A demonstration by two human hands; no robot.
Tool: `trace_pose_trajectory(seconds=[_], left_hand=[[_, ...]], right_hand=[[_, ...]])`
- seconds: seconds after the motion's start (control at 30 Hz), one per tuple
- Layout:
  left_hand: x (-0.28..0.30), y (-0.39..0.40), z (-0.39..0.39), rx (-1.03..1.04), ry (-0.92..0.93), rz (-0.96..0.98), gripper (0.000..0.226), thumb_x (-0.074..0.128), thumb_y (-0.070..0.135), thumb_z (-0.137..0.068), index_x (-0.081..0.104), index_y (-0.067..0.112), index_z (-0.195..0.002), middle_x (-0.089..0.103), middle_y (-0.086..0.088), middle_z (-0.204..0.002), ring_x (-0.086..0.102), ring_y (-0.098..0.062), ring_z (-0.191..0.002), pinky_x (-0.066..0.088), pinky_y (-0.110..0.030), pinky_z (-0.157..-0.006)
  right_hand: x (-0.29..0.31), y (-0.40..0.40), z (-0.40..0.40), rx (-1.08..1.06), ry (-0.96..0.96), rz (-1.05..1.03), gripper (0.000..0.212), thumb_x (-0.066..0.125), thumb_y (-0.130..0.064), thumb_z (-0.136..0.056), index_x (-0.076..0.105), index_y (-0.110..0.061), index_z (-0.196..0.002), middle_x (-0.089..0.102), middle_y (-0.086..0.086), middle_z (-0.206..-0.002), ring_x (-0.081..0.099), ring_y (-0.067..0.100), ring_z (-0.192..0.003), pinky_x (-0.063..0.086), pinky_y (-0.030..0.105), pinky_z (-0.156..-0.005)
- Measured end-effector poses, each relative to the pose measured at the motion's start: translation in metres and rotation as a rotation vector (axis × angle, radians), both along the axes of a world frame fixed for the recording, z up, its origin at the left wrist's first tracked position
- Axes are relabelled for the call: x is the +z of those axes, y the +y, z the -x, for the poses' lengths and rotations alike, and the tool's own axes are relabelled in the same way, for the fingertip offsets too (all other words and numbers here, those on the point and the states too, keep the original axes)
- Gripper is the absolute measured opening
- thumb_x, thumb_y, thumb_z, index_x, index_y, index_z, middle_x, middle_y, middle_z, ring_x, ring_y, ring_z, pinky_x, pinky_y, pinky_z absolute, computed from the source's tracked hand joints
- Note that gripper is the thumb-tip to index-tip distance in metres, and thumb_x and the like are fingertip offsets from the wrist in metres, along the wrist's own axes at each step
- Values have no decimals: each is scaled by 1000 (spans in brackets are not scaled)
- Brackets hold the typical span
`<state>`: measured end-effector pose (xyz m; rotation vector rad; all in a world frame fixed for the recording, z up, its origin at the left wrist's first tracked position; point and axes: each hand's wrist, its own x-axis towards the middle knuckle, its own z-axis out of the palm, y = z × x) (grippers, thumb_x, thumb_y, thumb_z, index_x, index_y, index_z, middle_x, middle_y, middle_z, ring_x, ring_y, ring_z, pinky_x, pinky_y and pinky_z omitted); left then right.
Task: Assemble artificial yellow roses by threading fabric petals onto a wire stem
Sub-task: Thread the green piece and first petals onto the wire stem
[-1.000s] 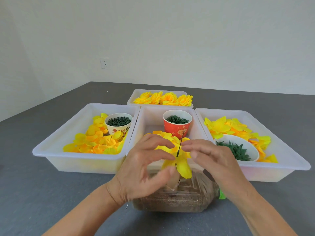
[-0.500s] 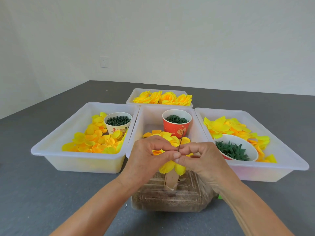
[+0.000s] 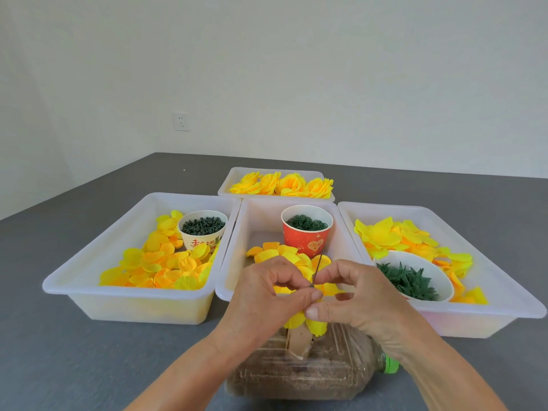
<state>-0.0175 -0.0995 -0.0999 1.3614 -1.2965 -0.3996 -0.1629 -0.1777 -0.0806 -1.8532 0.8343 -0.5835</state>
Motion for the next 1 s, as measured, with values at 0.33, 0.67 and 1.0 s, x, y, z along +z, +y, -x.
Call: trace_pose_trajectory(seconds=[0.33,0.67,1.0], left_hand=[[16,-6,-17,-206,-95,-140,29,80,9,-70,62,27,-58,60,12,-67,55,-5,-67,46,-22,-69],[26,-11,-31,-396,-44,-216,12,76,10,-77,71,0,-80,63,3,-78,60,-3,-76,45,-17,-76],[28,-14,-41,-473,96,-228,19,71,17,-83,70,-1,-85,63,3,-81,60,-5,-81,43,-17,-79]], right_hand=[[28,-102,-54,-179,-31,139,1,71,-10,-80,72,-11,-80,66,-2,-72,56,6,-69,43,15,-62],[-12,-193,-132,-119,773,724,25,60,-18,-86,69,-11,-108,68,5,-110,62,21,-101,49,28,-86],[-33,-211,-154,-240,788,841,18,60,-18,-86,69,-17,-101,67,1,-102,62,19,-94,49,27,-85]])
